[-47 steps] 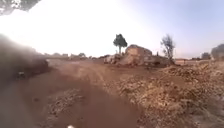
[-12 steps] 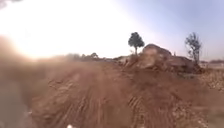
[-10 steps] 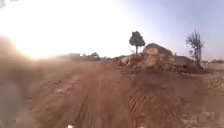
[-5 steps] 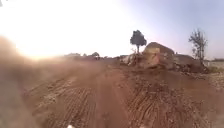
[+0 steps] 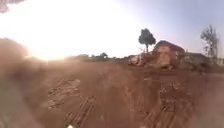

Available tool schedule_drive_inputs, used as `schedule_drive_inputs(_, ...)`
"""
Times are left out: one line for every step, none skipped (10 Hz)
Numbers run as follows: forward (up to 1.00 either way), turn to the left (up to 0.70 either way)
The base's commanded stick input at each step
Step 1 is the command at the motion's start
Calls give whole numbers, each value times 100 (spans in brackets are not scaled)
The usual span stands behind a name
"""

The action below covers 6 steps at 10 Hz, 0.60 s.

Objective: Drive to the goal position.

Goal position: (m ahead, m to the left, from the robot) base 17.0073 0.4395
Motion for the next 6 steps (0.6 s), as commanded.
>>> schedule_drive_inputs(70,0)
schedule_drive_inputs(70,0)
schedule_drive_inputs(70,0)
schedule_drive_inputs(70,0)
schedule_drive_inputs(70,0)
schedule_drive_inputs(70,0)
